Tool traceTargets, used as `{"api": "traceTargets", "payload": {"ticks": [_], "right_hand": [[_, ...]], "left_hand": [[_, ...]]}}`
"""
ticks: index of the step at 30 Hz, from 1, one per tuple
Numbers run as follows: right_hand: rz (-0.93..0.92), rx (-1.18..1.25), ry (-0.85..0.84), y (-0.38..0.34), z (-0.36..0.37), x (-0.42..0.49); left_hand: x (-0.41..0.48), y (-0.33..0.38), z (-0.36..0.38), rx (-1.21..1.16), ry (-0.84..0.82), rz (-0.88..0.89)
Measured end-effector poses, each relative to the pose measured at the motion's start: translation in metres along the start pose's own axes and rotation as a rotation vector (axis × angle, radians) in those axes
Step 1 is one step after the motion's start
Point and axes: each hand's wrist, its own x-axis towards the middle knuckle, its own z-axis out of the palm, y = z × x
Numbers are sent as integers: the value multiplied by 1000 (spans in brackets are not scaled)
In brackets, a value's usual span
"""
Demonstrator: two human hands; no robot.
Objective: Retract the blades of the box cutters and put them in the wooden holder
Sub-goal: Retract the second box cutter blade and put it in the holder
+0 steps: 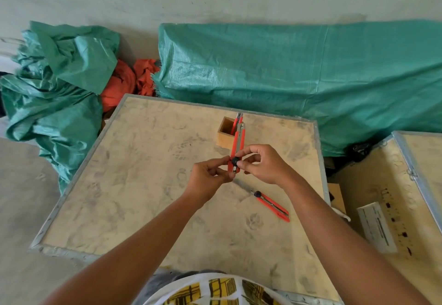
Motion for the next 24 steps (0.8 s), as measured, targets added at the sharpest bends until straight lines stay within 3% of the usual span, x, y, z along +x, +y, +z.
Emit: {"api": "traceTargets", "payload": {"ticks": [11, 18, 24], "right_hand": [[-64, 64, -7, 6, -6, 9], [-74, 10, 106, 9, -7, 8], [-93, 77, 49, 8, -10, 4]], "left_hand": [[13, 3, 6, -5, 25, 27], [13, 6, 11, 37, 22, 47], [11, 6, 12, 28, 23, 60]]}}
